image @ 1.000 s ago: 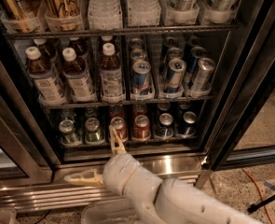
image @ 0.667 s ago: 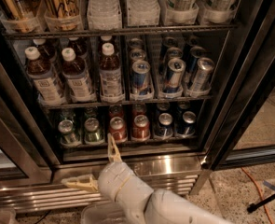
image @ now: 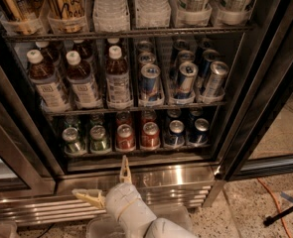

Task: Pick green can from bottom shelf of fridge

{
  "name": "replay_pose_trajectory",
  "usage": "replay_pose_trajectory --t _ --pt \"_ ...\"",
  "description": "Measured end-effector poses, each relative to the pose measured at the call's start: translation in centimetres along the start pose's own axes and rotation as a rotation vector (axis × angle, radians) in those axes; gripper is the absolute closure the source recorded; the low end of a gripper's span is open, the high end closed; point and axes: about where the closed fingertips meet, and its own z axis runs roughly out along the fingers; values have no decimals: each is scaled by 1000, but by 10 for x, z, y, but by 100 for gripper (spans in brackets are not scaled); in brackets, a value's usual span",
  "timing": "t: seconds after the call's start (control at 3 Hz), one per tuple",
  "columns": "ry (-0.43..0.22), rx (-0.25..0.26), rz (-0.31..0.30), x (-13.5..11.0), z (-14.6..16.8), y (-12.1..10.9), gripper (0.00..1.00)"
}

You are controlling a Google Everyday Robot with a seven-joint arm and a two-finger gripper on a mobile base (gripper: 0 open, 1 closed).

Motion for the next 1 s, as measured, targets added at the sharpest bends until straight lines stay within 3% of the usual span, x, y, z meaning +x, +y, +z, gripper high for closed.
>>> replay_pose_trajectory --t 0.33,1.0 --pt "0 0 0 0 0 0 0" --pt "15 29 -18 24 10 -9 0"
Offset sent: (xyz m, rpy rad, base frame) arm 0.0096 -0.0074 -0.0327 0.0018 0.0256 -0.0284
